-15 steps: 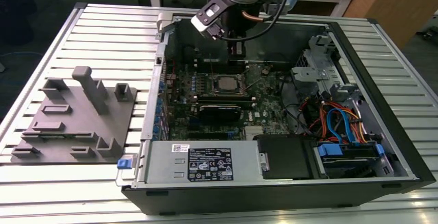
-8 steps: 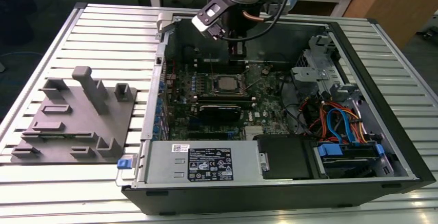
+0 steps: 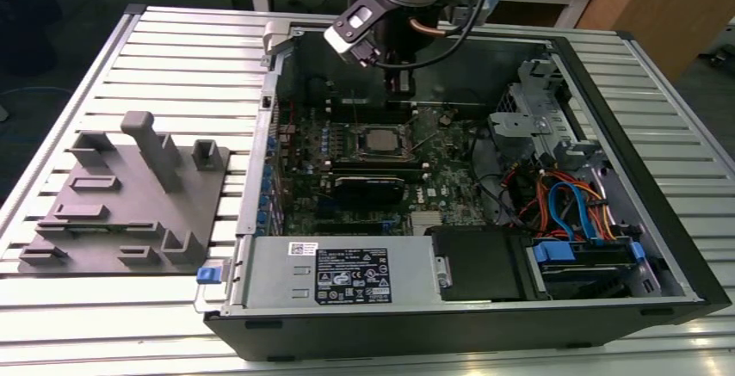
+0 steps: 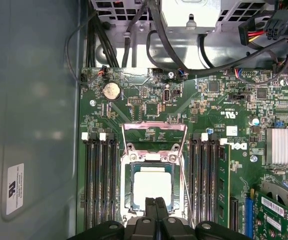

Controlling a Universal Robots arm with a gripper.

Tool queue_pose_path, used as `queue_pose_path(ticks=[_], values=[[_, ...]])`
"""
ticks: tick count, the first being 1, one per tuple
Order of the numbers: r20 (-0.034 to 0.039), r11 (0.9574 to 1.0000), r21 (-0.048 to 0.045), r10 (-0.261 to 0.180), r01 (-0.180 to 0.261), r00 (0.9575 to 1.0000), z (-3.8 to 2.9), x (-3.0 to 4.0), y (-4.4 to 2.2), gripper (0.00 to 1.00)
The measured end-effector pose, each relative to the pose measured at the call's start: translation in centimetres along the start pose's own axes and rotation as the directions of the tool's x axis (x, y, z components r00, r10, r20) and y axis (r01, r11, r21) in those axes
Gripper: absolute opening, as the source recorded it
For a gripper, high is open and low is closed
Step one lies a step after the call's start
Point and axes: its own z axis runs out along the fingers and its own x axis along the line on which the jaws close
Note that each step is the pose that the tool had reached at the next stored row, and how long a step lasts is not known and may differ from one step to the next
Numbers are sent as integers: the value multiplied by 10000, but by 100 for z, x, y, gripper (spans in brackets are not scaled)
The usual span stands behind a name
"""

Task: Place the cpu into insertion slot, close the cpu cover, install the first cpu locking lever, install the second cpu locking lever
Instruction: 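Close the cpu cover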

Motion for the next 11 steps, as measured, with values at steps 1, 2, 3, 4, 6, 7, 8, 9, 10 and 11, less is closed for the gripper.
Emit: queue_pose_path(ticks=[1,2,3,4,6,7,8,9,10,11], values=[[0,10000,0,0,0,10000,0,0,2,11],[1,10000,0,1,-1,10000,0,0,4,11],[1,10000,0,0,0,10000,0,0,7,11],[0,10000,0,0,0,10000,0,0,10,11],[1,10000,1,0,0,10000,0,0,18,11],[0,10000,1,0,0,10000,0,0,21,11],[1,10000,2,0,0,10000,0,0,24,11],[1,10000,2,0,0,10000,0,0,25,11],[0,10000,3,0,0,10000,0,0,27,11],[0,10000,4,0,0,10000,0,0,30,11]])
